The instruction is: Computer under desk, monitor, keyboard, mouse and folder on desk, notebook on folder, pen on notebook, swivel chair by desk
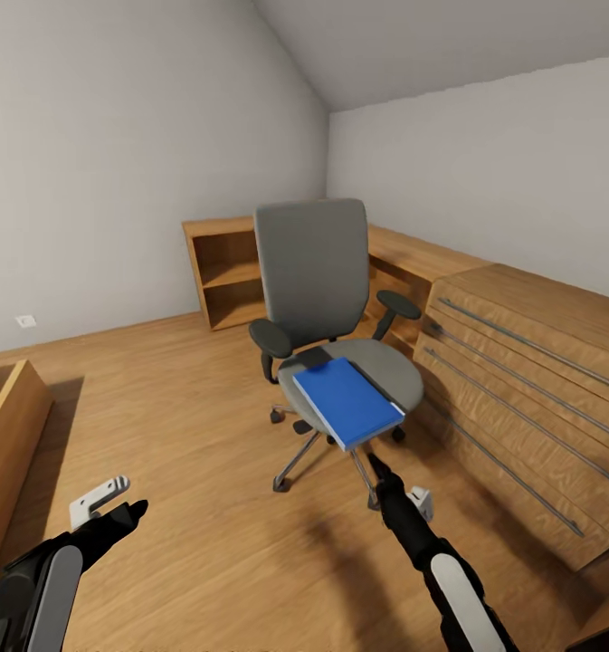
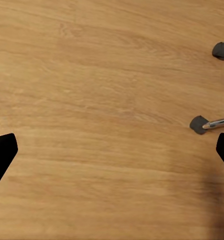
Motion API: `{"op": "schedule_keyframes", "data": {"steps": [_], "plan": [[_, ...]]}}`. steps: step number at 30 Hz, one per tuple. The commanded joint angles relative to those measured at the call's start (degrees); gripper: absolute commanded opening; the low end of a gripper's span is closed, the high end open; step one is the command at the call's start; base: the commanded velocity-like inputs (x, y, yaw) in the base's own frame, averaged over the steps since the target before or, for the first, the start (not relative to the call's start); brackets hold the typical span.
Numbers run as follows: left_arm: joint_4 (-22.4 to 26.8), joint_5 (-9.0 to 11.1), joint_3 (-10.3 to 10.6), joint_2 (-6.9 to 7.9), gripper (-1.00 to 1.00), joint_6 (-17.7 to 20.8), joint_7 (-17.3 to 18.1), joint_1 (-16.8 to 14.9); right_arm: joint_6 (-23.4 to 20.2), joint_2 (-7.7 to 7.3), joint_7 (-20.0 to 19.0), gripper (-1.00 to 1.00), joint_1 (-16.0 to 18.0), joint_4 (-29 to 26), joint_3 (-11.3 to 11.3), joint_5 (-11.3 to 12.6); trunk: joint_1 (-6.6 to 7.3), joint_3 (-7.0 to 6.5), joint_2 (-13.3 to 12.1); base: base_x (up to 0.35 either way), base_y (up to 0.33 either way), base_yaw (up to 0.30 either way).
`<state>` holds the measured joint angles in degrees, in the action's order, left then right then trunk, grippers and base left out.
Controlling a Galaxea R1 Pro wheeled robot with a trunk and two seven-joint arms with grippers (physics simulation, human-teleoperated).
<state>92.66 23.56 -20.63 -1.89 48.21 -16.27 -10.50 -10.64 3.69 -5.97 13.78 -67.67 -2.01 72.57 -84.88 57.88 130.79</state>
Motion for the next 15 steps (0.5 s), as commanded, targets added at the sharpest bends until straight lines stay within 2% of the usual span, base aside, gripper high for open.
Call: {"op": "schedule_keyframes", "data": {"steps": [1, 2, 8, 15], "plan": [[0.06, 0.61, -0.07, -0.04, 1.00, 0.21, -0.43, -0.04, -0.23, 0.14, -0.10, 1.00, 0.02, 0.00, 0.02, 1.36, 0.01, 0.05, 0.02, 0.000, 0.000, 0.000], [0.06, 0.61, 0.01, -0.04, 1.00, 0.21, -0.42, -0.04, -0.31, 0.31, -0.08, 1.00, 0.02, 0.00, -0.02, 2.98, 0.01, 0.05, 0.02, 0.000, 0.000, 0.000], [0.06, 0.61, 0.29, 0.12, 1.00, 0.22, -0.26, -0.04, -0.42, 0.57, -0.05, 1.00, 0.02, 0.00, -0.15, 6.52, 0.01, 0.05, 0.02, 0.000, 0.000, 0.000], [0.06, 0.61, 0.32, 0.14, 1.00, 0.10, -0.18, -0.04, -0.52, 0.62, -0.09, 1.00, 0.02, 0.00, -0.18, 6.94, 0.01, 0.05, 0.02, 0.050, 0.015, 0.000]]}}
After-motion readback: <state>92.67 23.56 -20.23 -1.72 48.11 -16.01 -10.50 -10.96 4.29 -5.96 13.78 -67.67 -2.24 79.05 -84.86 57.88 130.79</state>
